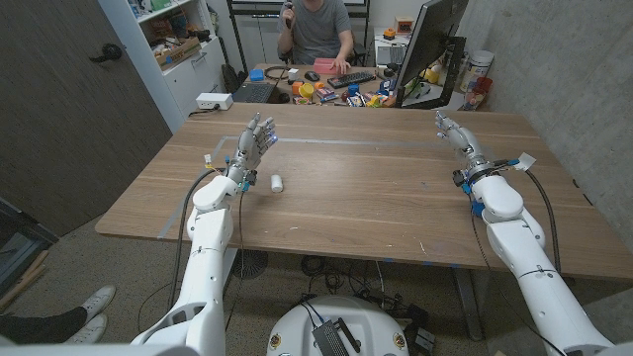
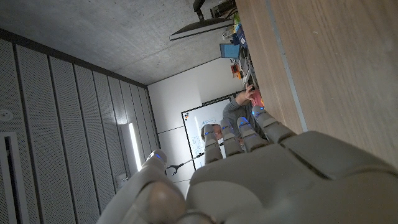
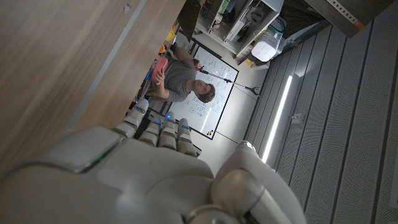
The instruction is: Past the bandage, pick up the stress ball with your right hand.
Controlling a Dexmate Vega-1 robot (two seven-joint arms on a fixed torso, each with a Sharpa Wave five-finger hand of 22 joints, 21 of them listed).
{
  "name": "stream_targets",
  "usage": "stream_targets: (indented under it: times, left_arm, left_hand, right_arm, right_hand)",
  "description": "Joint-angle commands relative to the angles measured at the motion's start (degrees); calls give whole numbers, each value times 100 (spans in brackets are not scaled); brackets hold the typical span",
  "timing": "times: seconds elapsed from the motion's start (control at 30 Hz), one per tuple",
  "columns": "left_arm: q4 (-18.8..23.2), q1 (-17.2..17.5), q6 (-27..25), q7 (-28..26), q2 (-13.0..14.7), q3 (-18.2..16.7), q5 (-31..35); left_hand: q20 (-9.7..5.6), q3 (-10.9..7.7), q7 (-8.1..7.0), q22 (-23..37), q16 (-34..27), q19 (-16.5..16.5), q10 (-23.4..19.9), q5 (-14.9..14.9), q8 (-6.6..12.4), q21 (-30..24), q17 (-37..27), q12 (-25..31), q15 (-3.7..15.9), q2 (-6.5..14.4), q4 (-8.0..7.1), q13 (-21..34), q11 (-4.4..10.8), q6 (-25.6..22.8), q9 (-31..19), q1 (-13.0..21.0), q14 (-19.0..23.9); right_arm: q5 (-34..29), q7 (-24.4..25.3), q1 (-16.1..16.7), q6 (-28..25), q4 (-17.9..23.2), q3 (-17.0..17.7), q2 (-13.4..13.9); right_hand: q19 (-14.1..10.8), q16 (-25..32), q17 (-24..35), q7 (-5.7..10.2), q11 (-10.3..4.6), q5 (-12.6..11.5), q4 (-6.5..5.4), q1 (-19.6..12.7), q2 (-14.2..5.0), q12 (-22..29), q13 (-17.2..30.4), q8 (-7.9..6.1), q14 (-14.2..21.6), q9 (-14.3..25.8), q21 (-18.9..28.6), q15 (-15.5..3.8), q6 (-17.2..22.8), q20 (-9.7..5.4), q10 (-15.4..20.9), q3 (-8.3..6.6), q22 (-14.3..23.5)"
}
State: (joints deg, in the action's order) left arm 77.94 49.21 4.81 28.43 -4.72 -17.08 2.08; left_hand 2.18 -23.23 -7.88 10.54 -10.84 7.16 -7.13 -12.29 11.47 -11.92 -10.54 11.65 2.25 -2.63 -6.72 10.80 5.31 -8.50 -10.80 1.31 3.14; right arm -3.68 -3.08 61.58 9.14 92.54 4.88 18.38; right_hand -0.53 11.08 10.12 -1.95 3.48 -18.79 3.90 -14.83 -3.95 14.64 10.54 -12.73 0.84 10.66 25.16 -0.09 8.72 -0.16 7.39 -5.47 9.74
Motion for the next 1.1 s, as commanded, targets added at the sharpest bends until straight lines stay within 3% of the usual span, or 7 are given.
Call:
stream_targets:
  times: [0.03, 0.17, 0.37, 0.53, 0.9, 1.0, 1.1]
  left_arm:
    - [150, -1, -65, 436, -259, -245, 359]
    - [228, 8, -72, 549, -289, -265, 370]
    - [326, 15, -129, 671, -362, -316, 355]
    - [328, 19, -104, 766, -395, -339, 345]
    - [179, -58, -186, 918, -417, -441, 318]
    - [172, -68, -250, 956, -430, -465, 310]
    - [119, -100, -263, 911, -421, -489, 364]
  left_hand:
    - [-3, -22, 5, 30, -2, 10, -37, -24, 19, -22, -11, 22, 102, 6, -1, 16, -17, -39, -22, 10, -16]
    - [-2, -19, 23, 30, -4, 8, -34, -23, 16, -21, -11, 20, 97, 11, -2, 16, -27, -35, -22, 9, -15]
    - [-5, -13, 24, 31, -6, 16, -46, -20, 13, -24, -11, 23, 81, 15, -3, 16, -33, -31, -22, 6, -15]
    - [-8, -6, 30, 31, -8, 27, -46, -17, 11, -28, -12, 22, 81, 17, -5, 16, -45, -31, -22, 1, -15]
    - [-9, 9, 44, 32, -12, 31, -68, -11, 9, -29, -13, 28, 59, 17, -10, 16, -49, -31, -22, -9, -11]
    - [-8, 13, 52, 32, -16, 33, -75, -10, 8, -30, -13, 30, 56, 16, -11, 16, -49, -32, -22, -11, -3]
    - [-16, 19, 55, 32, -18, 44, -78, -8, 8, -34, -14, 30, 43, 16, -13, 16, -54, -33, -22, -15, 2]
  right_arm:
    - [-1732, 666, 842, -297, 856, 429, 151]
    - [-2275, 851, 1127, -512, 1095, 528, 181]
    - [-3136, 1027, 1729, -1003, 1598, 706, 211]
    - [-3778, 1045, 2101, -1364, 1914, 716, 240]
    - [-5218, 1207, 2659, -2326, 2232, 445, 155]
    - [-5953, 1263, 2783, -2735, 2283, 202, 219]
    - [-5934, 1226, 2864, -2817, 2309, 168, 147]
  right_hand:
    - [-620, 28, 10, -12, -94, -139, 247, -389, -23, 43, 16, -28, 245, 8, 15, -297, 235, -260, 294, -72, 21]
    - [-817, 39, 8, -17, -229, -159, 279, -441, -32, 66, 14, -36, 369, 8, 12, -396, 368, -341, 433, -61, 19]
    - [-855, 35, 6, -20, -228, -171, 301, -469, -18, 60, 13, -42, 395, 8, 1, -395, 418, -355, 448, -55, 19]
    - [-901, 8, -7, 2, -373, -244, 446, -686, 78, 40, 10, -36, 442, 5, -61, -456, 467, -363, 478, -71, 13]
    - [-1026, -35, -9, -4, -262, -374, 533, -903, 210, -88, 8, 34, 423, 7, -118, -414, 401, -362, 273, -58, 22]
    - [-1100, -25, 2, 5, -245, -420, 517, -933, 234, -128, 10, 53, 453, 11, -121, -287, 392, -189, 207, -41, 38]
    - [-1168, 1, 20, 37, -94, -463, 486, -926, 263, -152, 16, 81, 519, 16, -119, -224, 354, -84, 172, -8, 59]
